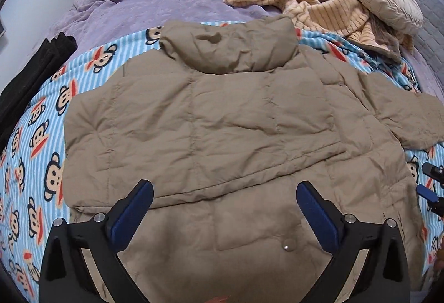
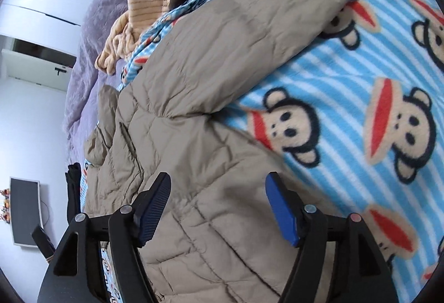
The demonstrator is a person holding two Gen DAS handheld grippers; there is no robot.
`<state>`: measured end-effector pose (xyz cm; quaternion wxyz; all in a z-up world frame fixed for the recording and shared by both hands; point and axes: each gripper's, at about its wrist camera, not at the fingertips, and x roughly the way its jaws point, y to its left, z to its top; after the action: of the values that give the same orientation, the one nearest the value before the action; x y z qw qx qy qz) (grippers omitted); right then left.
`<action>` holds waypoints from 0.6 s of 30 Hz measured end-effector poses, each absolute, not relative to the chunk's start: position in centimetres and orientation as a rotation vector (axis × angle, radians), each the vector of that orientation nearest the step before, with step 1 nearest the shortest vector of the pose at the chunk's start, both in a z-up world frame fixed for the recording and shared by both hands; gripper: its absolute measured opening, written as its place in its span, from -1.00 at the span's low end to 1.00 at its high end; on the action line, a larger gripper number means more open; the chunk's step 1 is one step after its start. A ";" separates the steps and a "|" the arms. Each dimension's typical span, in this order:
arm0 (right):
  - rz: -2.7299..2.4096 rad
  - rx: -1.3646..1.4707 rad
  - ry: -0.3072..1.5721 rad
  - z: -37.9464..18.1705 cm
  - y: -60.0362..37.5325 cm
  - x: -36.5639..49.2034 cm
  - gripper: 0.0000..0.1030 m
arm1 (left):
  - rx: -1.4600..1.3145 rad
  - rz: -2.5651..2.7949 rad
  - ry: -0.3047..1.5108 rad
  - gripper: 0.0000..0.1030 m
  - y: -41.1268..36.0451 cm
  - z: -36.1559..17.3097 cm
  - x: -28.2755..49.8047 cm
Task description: Fold large clothes
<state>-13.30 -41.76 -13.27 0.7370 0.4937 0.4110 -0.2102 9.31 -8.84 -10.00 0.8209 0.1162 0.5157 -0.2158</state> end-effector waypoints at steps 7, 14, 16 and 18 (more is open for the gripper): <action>-0.515 1.134 0.825 -13.1 -47.3 -16.7 0.52 | 0.287 -0.451 1.127 1.00 -12.7 -10.7 7.0; -0.574 1.228 0.669 -12.3 -55.3 -18.3 0.71 | 0.269 -0.426 1.183 1.00 -15.6 -11.5 6.1; -0.588 1.233 0.630 -11.9 -57.2 -18.4 0.71 | 0.271 -0.415 1.180 1.00 -16.3 -11.7 5.9; -0.614 1.241 0.607 -12.1 -59.3 -18.4 0.71 | 0.283 -0.413 1.171 1.00 -16.9 -11.7 5.8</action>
<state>-18.38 -59.30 -12.05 0.7276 0.5632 0.2756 -0.2785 5.84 -16.87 -11.67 0.8040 0.1320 0.5468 -0.1927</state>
